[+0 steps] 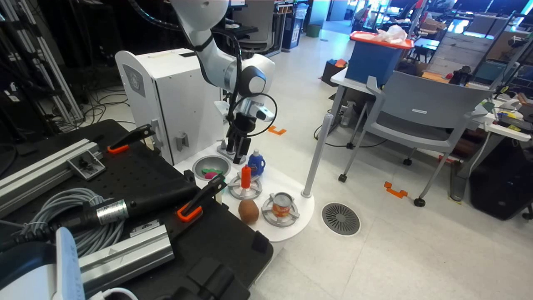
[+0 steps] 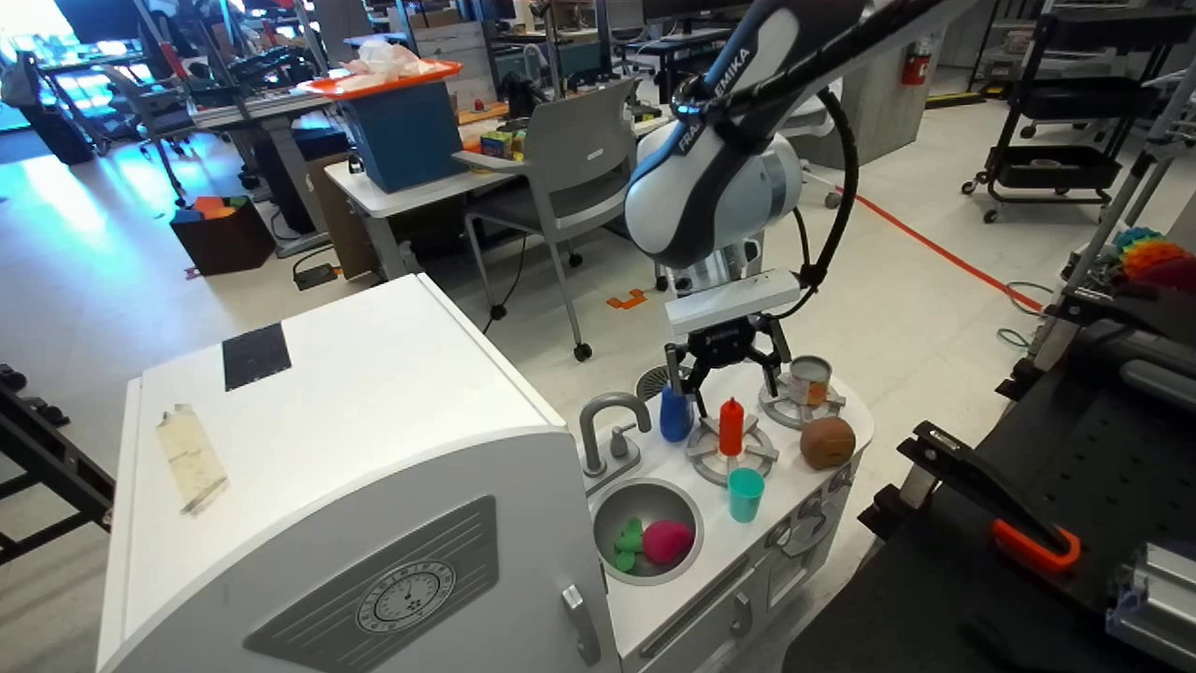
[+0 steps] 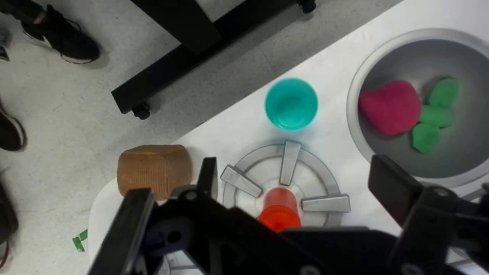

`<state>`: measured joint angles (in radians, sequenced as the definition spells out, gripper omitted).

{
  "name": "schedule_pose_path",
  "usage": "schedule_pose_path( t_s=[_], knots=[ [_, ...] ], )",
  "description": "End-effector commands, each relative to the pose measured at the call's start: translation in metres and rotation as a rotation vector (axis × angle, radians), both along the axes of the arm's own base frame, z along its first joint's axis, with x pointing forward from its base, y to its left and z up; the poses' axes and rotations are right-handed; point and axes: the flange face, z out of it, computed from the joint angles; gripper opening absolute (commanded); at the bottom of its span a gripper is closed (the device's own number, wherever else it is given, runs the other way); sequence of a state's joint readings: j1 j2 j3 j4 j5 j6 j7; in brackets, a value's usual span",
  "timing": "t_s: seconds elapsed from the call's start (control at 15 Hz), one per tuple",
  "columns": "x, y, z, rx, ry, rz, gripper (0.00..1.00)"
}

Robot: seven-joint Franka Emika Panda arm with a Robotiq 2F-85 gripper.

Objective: Remove the ketchup bottle from the cup

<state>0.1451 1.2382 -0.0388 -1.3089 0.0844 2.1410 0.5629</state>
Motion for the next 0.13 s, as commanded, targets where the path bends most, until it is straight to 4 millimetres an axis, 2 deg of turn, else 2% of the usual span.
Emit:
schedule_pose_path(
  t_s=[0.0, 0.07],
  knots=[
    [-0.0006, 0.0001, 0.0042, 0.001, 0.006, 0.002, 1.00],
    [-0.0015, -0.0001, 0.0067, 0.002, 0.009, 0.003, 1.00]
  ],
)
